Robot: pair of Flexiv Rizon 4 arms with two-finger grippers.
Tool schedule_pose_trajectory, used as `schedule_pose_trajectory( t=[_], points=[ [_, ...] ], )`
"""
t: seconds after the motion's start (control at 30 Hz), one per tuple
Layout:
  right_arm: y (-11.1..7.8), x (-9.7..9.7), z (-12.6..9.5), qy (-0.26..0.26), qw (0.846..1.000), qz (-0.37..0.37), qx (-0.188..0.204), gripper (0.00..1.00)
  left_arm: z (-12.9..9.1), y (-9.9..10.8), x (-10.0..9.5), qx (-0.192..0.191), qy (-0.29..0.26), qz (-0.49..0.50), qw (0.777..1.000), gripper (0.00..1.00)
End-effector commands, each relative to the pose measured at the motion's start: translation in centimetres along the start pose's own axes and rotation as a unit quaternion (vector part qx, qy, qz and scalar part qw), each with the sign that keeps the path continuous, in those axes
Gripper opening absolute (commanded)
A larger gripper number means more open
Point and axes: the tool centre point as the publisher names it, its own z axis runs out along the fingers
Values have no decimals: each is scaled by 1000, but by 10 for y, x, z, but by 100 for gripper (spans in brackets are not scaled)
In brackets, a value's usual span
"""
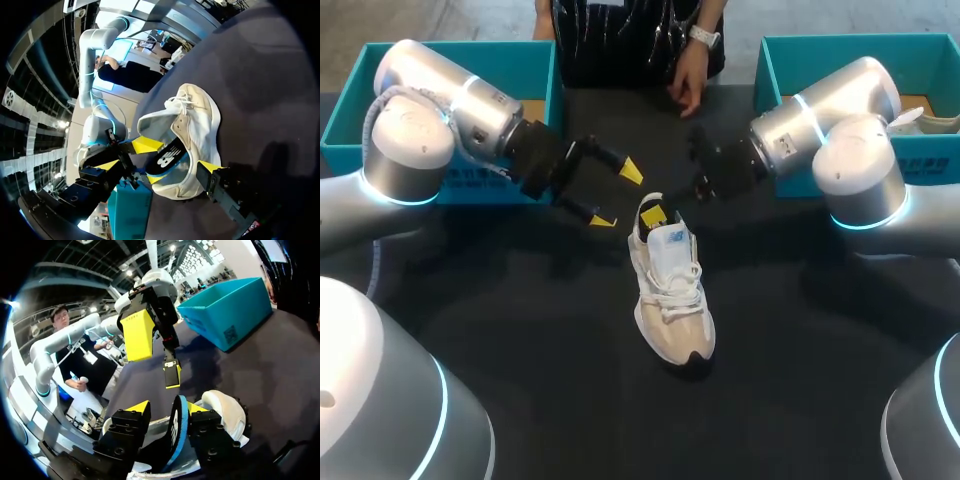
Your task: Take the shoe out of the shoebox, open the shoe tongue, remove and reinsert the insole, then place the shoe into the shoebox
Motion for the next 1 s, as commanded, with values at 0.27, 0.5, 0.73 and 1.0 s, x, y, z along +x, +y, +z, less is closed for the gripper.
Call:
schedule_pose_trajectory(
  t=[0.27, 0.5, 0.73, 1.0],
  points=[
    [4, -6, 10, 14, 1000, -3, 12, 0, -2, -2, 0, -2, 5, 1, 1000, 100],
    [-15, -2, 14, 24, 999, 21, 18, 0, 2, -3, -1, 3, 6, 2, 1000, 100],
    [-14, 0, 11, 18, 1000, 19, 14, 0, 5, -3, 0, 6, 6, 0, 1000, 100],
    [-4, 1, 6, 10, 1000, 3, 14, 40, 6, -2, 0, 6, 3, 1, 1000, 100]
  ],
)
